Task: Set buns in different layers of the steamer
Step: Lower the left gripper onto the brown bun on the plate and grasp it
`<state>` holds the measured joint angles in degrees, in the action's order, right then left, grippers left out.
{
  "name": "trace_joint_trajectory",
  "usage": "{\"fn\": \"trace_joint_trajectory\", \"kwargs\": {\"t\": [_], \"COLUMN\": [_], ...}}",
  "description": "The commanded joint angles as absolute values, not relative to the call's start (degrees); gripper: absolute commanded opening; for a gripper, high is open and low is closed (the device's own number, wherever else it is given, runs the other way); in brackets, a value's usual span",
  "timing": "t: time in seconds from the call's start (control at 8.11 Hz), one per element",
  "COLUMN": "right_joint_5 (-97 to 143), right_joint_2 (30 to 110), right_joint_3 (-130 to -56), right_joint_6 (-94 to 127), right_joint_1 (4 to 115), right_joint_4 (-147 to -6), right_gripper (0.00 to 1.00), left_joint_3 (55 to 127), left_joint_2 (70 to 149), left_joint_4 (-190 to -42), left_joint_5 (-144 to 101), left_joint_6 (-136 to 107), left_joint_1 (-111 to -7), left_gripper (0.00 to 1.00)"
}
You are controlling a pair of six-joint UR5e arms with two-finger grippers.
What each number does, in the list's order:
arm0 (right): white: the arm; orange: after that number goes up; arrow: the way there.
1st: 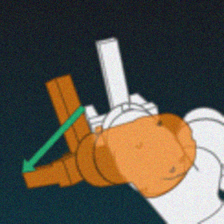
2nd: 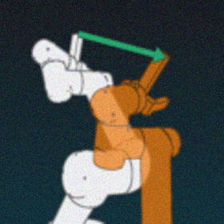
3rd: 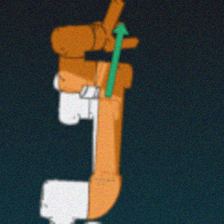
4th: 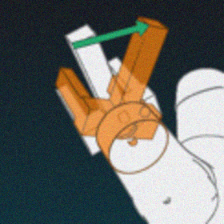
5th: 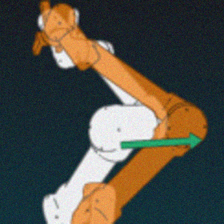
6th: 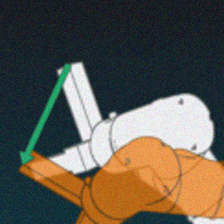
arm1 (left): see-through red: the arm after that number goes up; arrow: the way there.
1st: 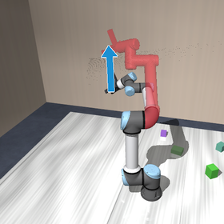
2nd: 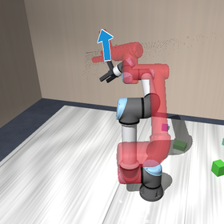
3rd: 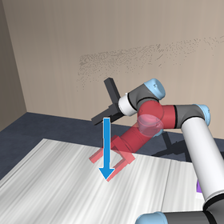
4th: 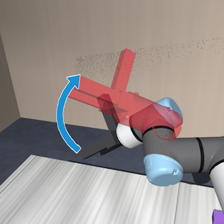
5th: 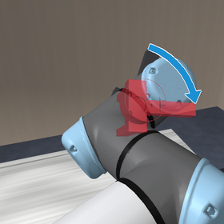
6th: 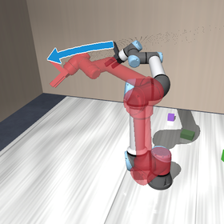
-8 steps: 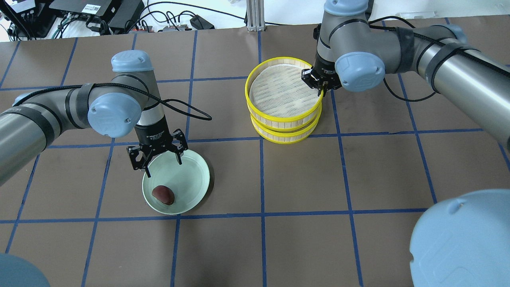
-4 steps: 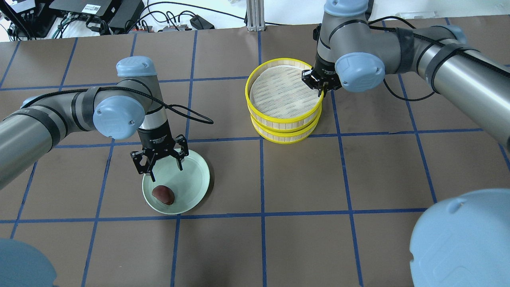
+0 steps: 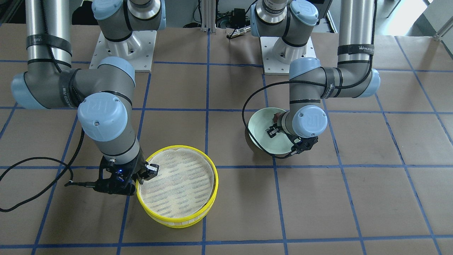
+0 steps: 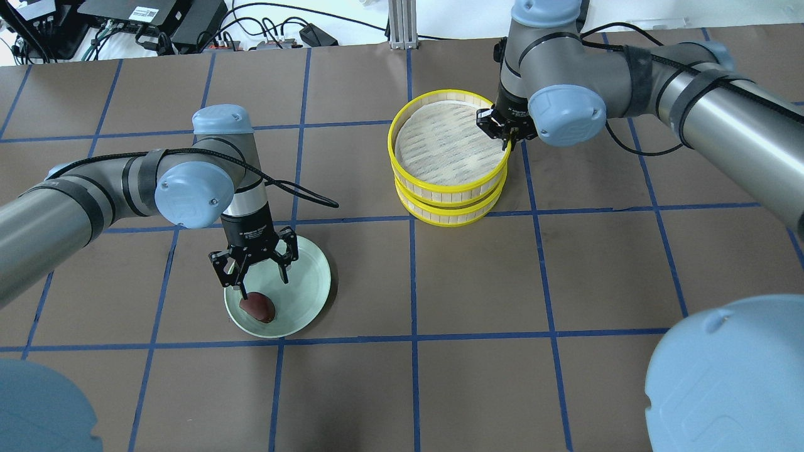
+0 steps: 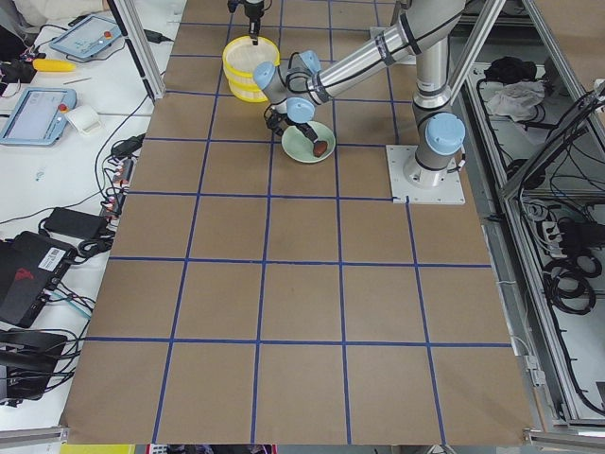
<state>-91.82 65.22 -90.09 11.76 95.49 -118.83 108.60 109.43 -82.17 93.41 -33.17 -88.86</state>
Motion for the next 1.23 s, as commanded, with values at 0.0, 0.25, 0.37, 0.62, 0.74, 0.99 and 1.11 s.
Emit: {"fn": "trace_joint_trajectory", "kwargs": {"t": [0.0, 0.25, 0.37, 0.62, 0.74, 0.99, 1.11], "right_joint_5": [-92.1, -92.2, -92.2, -92.2, -92.2, -92.2, -92.1], "right_joint_2": [65.4, 65.4, 65.4, 65.4, 65.4, 65.3, 65.2], "right_joint_3": [-91.0, -91.1, -91.1, -91.1, -91.1, -91.1, -91.1], "right_joint_6": [11.5, 11.5, 11.4, 10.5, 10.5, 10.5, 10.5], "right_joint_1": [95.4, 95.4, 95.3, 95.2, 95.3, 95.2, 95.2], "right_joint_4": [-118.7, -118.7, -118.7, -118.7, -118.7, -119.1, -119.1], "right_gripper": [0.00, 0.00, 0.00, 0.00, 0.00, 0.00, 0.00], "left_joint_3": [108.6, 108.6, 108.6, 108.6, 108.6, 107.8, 106.9], "left_joint_2": [110.9, 111.3, 111.4, 111.8, 111.9, 112.1, 112.1], "left_joint_4": [-82.1, -82.1, -82.1, -82.1, -82.1, -81.4, -81.4], "left_joint_5": [94.5, 94.6, 94.6, 94.7, 94.8, 95.3, 95.4], "left_joint_6": [-34.5, -36.0, -36.1, -37.3, -37.3, -37.3, -37.4], "left_joint_1": [-88.9, -88.9, -88.9, -88.9, -88.9, -88.8, -88.8], "left_gripper": [0.78, 0.78, 0.75, 0.70, 0.64, 0.32, 0.11]}}
